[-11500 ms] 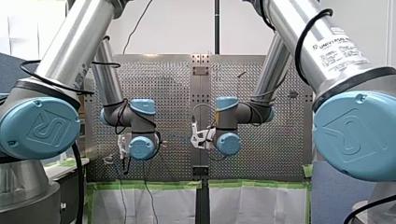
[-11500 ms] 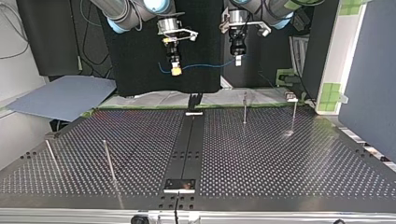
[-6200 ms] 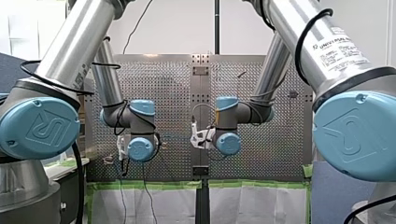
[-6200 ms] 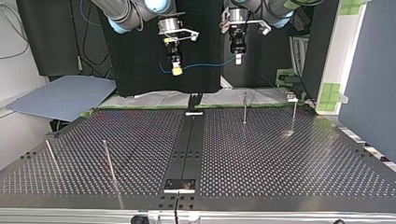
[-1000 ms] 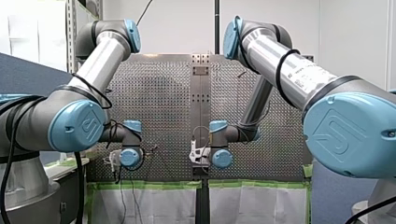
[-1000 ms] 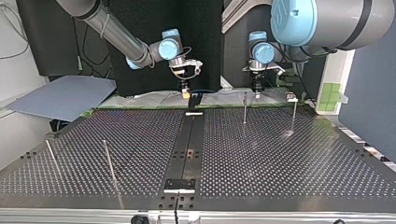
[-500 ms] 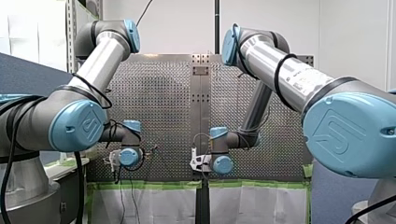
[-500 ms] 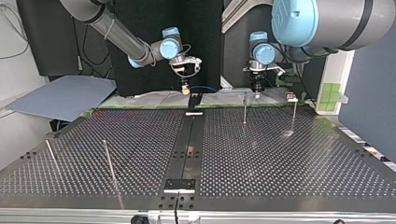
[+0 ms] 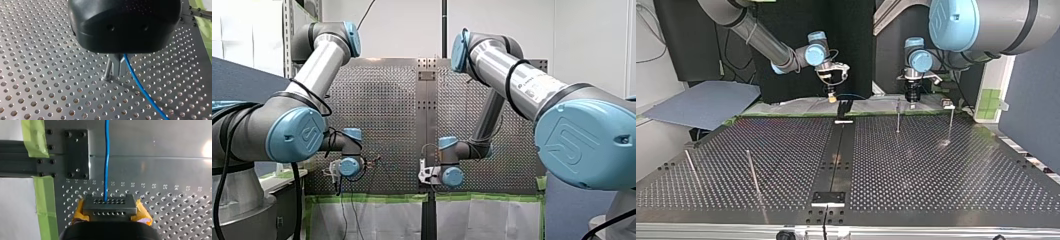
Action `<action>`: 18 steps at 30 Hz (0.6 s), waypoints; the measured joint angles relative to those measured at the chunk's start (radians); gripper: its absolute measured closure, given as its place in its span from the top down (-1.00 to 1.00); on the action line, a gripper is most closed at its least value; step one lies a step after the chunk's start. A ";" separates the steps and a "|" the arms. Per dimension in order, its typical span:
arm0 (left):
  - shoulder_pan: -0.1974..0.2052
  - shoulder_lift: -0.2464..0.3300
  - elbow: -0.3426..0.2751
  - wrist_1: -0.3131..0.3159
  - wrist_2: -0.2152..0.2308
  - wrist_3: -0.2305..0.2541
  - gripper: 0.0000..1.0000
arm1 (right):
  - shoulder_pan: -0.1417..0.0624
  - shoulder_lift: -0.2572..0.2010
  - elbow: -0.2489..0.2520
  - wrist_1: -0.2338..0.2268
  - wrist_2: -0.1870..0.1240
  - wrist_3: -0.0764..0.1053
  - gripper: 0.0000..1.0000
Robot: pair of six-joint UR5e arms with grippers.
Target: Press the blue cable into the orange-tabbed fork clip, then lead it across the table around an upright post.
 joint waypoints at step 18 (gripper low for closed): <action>0.014 -0.001 0.043 -0.033 0.034 -0.040 -1.00 | -0.043 0.012 -0.012 0.003 0.000 0.005 -1.00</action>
